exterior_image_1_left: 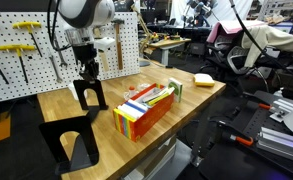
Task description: Move the black object to the right slightly
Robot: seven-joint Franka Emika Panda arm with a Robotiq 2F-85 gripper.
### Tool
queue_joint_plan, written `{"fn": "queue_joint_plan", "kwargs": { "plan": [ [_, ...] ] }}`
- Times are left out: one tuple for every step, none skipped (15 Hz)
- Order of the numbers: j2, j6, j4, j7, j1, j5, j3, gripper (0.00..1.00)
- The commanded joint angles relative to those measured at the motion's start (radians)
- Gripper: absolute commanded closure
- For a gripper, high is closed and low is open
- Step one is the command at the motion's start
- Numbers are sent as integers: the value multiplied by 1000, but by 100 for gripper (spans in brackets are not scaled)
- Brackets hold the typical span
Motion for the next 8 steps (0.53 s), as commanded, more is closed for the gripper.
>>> {"fn": "queue_joint_plan", "kwargs": {
  "plan": [
    [-55,-17,-65,-56,-16,-20,1,99],
    [-60,-19,-72,-66,-18,-24,0,99],
    [-67,-20,-83,-75,-21,-27,-2,99],
    [-76,-19,-96,-79,-23,-30,-3,99],
    [-87,-15,-114,-78,-25,-34,-5,99],
    [-96,-10,-128,-75,-27,-40,-7,99],
    [-107,-4,-147,-69,-29,-42,-8,99],
    [-117,-2,-163,-66,-31,-43,-8,99]
  ]
}}
